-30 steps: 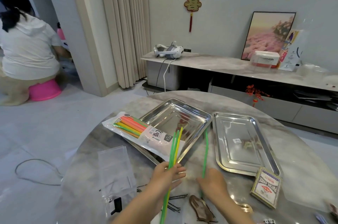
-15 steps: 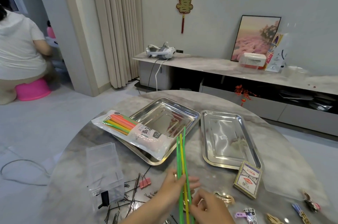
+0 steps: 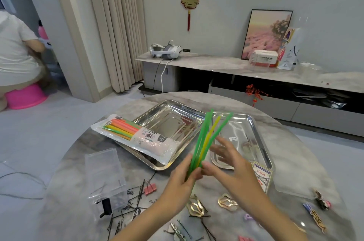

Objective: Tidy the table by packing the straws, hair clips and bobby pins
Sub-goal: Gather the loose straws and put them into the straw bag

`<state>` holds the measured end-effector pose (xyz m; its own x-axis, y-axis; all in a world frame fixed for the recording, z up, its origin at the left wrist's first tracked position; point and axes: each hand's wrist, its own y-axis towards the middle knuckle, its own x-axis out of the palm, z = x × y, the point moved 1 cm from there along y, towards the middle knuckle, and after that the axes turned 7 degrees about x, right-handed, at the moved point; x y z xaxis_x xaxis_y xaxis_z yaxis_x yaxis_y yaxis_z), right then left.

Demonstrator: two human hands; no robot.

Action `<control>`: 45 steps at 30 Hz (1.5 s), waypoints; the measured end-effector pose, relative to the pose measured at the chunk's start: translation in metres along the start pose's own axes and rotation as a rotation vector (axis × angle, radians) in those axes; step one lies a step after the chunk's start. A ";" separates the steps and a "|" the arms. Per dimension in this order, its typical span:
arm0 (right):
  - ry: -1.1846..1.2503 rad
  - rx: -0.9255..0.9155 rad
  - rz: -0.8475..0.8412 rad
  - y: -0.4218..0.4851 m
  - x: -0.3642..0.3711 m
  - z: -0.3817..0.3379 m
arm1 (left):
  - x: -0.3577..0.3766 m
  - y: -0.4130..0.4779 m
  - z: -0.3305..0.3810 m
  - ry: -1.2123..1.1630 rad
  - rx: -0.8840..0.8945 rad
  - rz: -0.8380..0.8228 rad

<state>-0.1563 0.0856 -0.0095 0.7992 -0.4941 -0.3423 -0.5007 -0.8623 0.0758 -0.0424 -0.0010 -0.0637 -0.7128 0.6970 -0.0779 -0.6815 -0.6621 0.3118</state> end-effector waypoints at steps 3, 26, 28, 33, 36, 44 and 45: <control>0.128 -0.114 -0.083 0.002 -0.003 -0.018 | 0.002 0.000 0.002 0.014 0.038 -0.053; 0.257 -0.102 -0.232 0.011 -0.009 -0.014 | 0.004 -0.006 -0.004 0.163 0.046 -0.282; 0.221 -0.095 -0.229 0.011 -0.010 -0.012 | 0.003 -0.008 -0.007 0.172 0.033 -0.279; 0.053 -0.117 -0.230 0.011 -0.013 -0.010 | 0.001 -0.005 -0.010 0.150 0.011 -0.277; 0.017 -0.121 -0.192 0.012 -0.014 -0.008 | 0.001 -0.006 -0.013 0.164 -0.028 -0.293; 0.268 0.023 -0.133 0.016 -0.024 0.003 | -0.029 0.006 -0.001 0.464 0.007 -0.211; 0.289 0.042 -0.122 0.016 -0.025 0.003 | -0.038 0.010 -0.001 0.556 0.024 -0.191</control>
<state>-0.1852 0.0843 -0.0023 0.9125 -0.4037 -0.0661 -0.4040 -0.9147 0.0099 -0.0222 -0.0343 -0.0583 -0.5618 0.5502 -0.6179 -0.8073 -0.5279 0.2639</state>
